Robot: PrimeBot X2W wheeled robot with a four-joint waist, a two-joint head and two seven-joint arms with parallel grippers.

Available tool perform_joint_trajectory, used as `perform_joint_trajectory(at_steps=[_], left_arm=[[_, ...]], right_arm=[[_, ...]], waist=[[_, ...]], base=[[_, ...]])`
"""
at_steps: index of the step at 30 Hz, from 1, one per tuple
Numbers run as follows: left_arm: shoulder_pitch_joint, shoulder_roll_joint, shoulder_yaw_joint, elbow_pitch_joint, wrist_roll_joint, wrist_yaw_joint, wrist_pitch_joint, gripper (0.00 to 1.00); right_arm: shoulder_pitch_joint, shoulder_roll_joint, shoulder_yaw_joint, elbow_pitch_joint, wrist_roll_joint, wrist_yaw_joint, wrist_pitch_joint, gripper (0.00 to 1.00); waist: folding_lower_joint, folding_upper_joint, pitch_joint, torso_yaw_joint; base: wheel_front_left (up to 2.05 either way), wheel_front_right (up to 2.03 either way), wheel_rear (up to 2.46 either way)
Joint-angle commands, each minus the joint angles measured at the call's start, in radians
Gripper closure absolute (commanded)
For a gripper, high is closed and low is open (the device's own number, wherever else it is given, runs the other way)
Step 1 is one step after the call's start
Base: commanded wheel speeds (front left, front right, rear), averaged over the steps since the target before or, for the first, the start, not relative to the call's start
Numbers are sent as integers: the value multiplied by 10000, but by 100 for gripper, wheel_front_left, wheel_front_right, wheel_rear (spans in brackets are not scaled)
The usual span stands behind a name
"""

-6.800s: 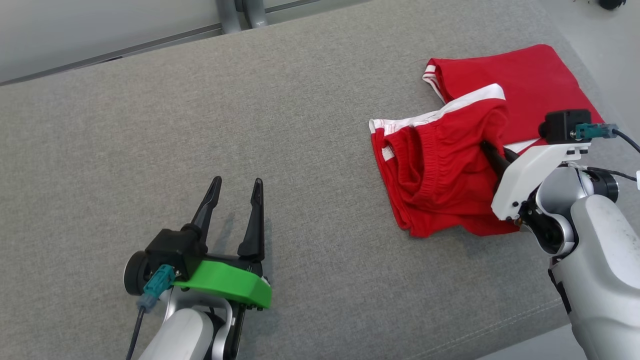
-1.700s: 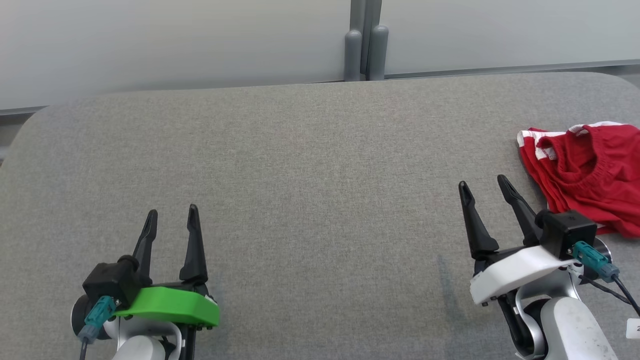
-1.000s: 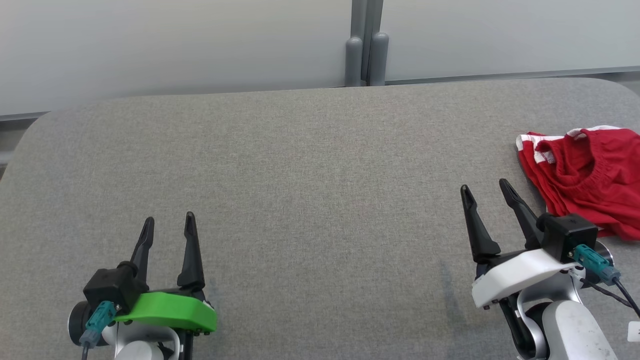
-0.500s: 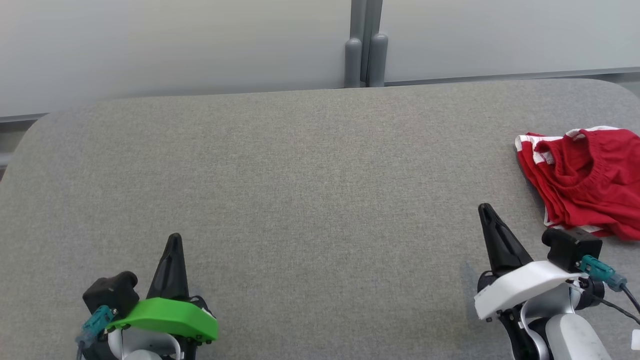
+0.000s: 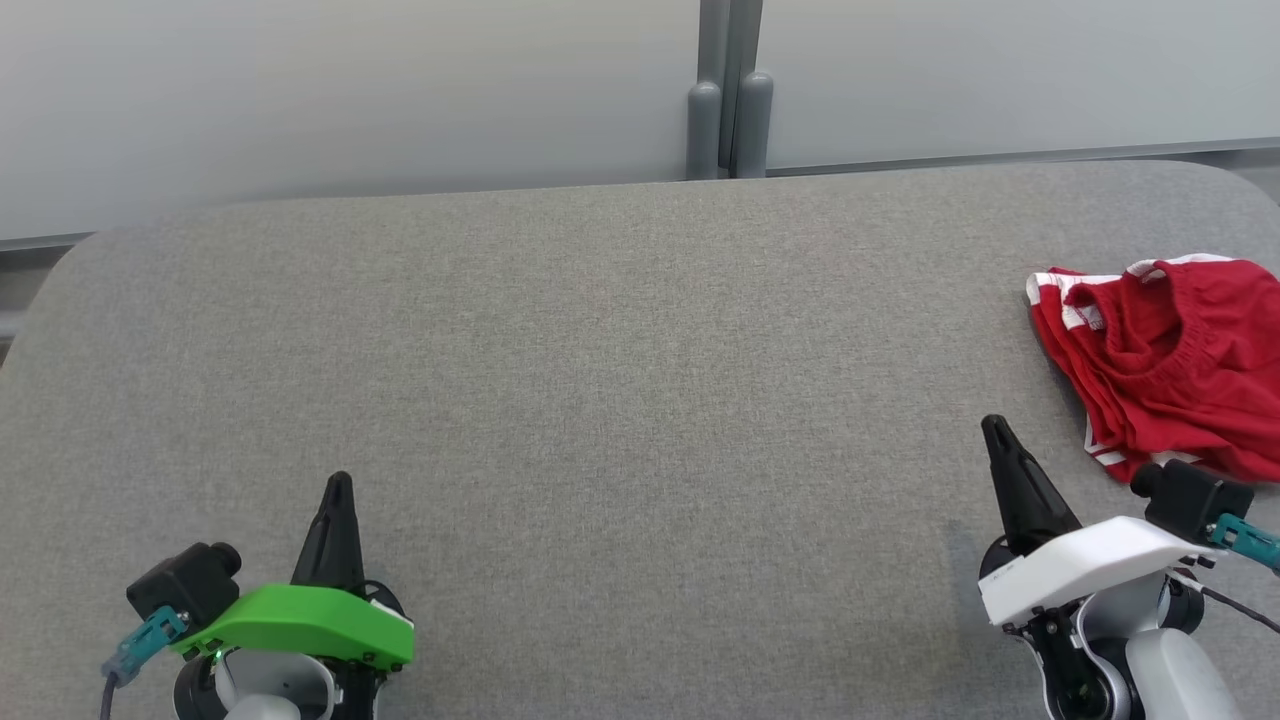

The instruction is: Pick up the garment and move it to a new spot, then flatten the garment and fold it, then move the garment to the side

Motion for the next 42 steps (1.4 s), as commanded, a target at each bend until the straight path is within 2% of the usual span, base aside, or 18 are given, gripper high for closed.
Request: perform_joint_trajectory(at_steps=[1, 21, 42], left_arm=[[-338, -11, 183, -84, -336, -114, 70, 100], [-549, -410, 936, 277, -2440, -794, 656, 100], [-707, -740, 1555, 563, -4136, -1340, 1140, 100]], right_arm=[[-255, -78, -75, -58, 454, 4, 30, 100], [-379, -241, -405, 419, 3427, 4, 304, 100], [-477, -347, -700, 820, 5829, 4, 549, 100]], waist=[[0, 19, -7, -3], [0, 36, -99, -43], [0, 52, -191, -83]], base=[[0, 0, 0], [0, 0, 0], [0, 0, 0]])
